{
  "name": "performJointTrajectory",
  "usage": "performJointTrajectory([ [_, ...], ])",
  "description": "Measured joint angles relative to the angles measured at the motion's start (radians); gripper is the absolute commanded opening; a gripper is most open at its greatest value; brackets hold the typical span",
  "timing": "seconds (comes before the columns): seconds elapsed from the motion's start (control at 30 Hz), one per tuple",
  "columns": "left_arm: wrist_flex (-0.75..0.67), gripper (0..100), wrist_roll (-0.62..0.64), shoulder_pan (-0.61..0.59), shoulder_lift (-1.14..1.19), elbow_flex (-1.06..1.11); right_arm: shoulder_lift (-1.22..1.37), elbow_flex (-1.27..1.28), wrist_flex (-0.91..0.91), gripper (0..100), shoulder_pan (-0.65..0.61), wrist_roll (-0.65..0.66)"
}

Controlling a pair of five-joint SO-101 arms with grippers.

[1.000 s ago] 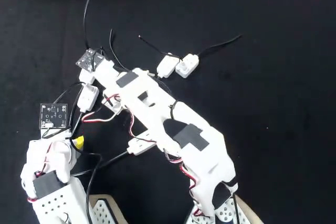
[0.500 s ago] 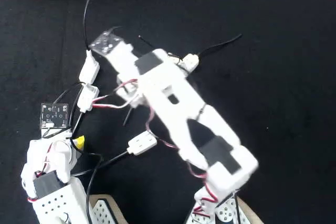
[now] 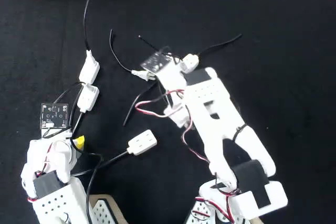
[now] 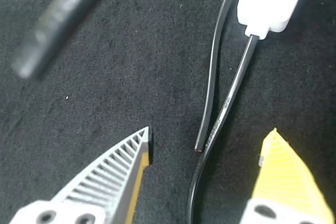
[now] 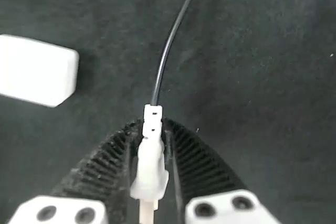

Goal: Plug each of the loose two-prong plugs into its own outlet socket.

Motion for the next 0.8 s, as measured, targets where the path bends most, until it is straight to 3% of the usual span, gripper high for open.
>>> performJointTrajectory([
  [0.2, 0.0, 33, 0.0, 0.0, 0.0, 0.0, 0.0, 0.18, -0.273, 1.2, 0.002, 0.0],
  [0.47, 0.0, 33, 0.0, 0.0, 0.0, 0.002, 0.11, 0.183, -0.316, 1.5, -0.041, -0.021],
  [0.63, 0.0, 33, 0.0, 0.0, 0.0, 0.002, 0.273, 0.002, -0.169, 12.8, -0.041, -0.02],
  [0.8, 0.0, 33, 0.0, 0.0, 0.0, 0.002, 0.443, -0.242, 0.055, 10.3, -0.048, -0.018],
])
